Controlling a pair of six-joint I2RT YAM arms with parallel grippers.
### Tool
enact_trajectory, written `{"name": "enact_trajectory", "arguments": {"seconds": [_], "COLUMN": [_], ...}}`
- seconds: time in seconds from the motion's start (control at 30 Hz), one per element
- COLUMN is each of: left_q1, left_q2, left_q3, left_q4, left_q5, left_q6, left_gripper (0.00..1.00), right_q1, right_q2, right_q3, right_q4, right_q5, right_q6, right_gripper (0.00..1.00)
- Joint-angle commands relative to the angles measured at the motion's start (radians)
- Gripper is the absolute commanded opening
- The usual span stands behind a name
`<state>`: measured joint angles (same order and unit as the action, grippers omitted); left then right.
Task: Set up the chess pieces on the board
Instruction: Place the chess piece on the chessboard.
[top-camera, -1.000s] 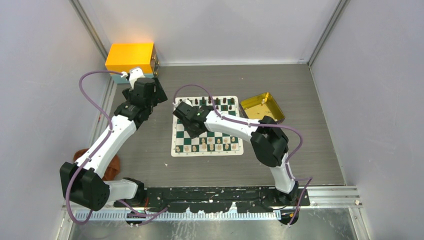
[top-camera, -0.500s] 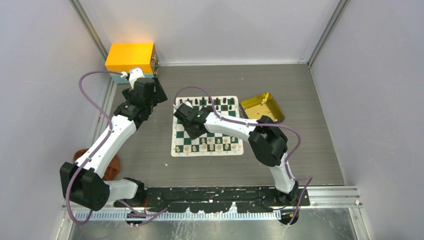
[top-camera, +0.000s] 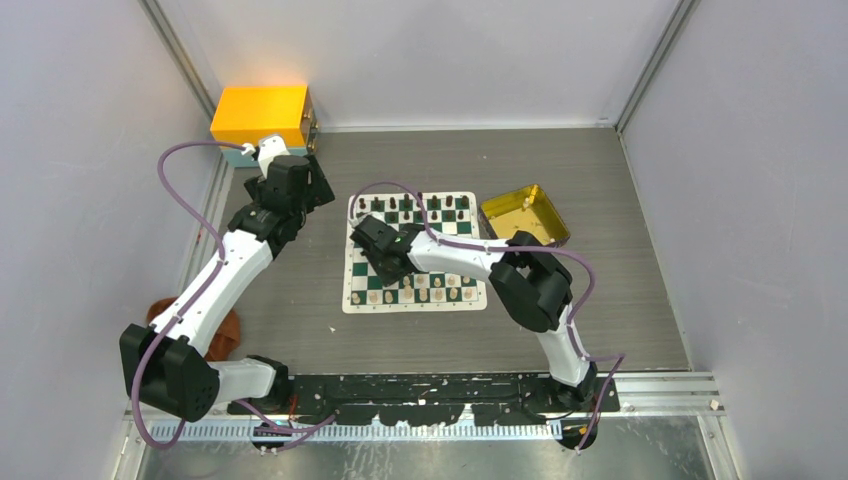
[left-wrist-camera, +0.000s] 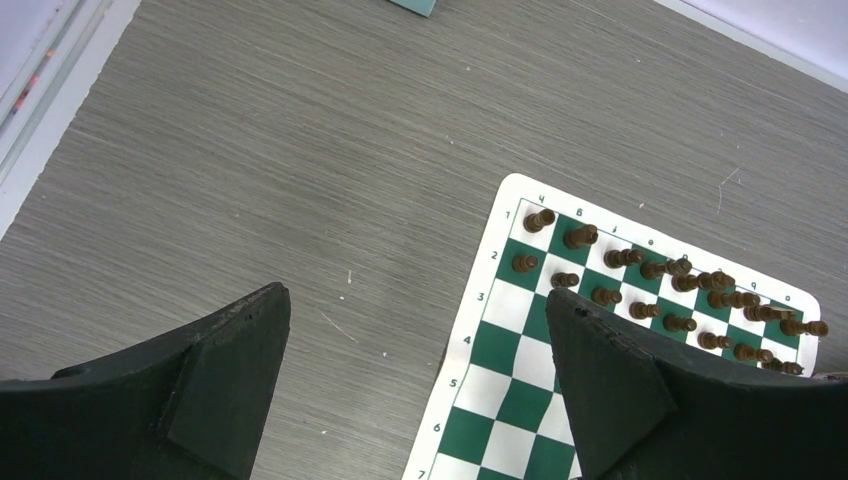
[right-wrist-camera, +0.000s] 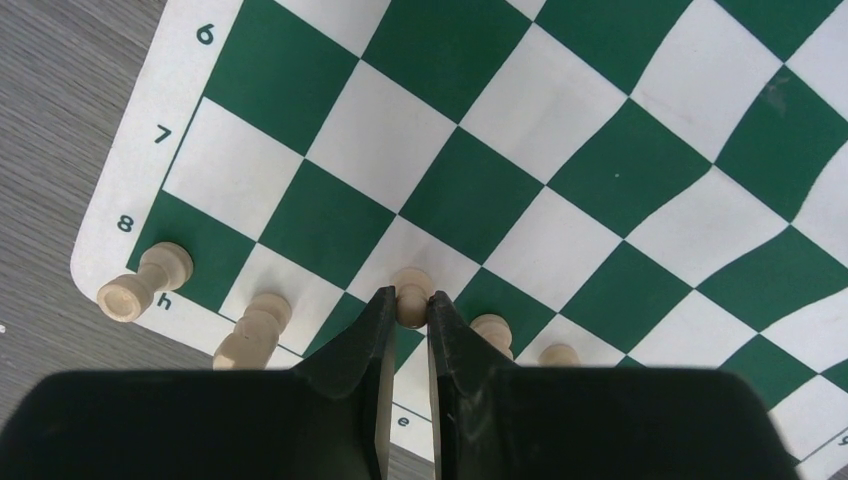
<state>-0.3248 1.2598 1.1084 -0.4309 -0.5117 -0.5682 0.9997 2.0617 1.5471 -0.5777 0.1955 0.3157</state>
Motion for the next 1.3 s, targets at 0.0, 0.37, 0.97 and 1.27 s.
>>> {"name": "enact_trajectory", "arguments": {"seconds": [0.0,0.37,0.97,1.27], "left_q1": [0.01,0.012,0.012,0.012], "left_q2": [-0.005,0.002,0.013,0.021], "left_q3": [-0.004,-0.008,-0.004,0.01], "left_q4": [0.032,0.039,0.048,0.046], "left_q5": [-0.016,-0.013,-0.004,-0.004], "left_q6": [0.008,0.007,0.001,0.002], "left_gripper": [0.99,0.99,0.99,0.99], "right_q1": [0.004,0.004,0.004,0.004], "right_q2": [-0.011,-0.006,-0.053,-0.084], "right_q3": [-0.014,-0.028,0.003,0.066], "right_q4": [0.068,0.067,0.033,0.011], "right_q5": [-0.015,-0.01,-0.007,0.001], "right_q6": [-0.006,-0.008,-0.028,-0.041], "right_gripper": [0.01,0.08,0.37,0.37]}}
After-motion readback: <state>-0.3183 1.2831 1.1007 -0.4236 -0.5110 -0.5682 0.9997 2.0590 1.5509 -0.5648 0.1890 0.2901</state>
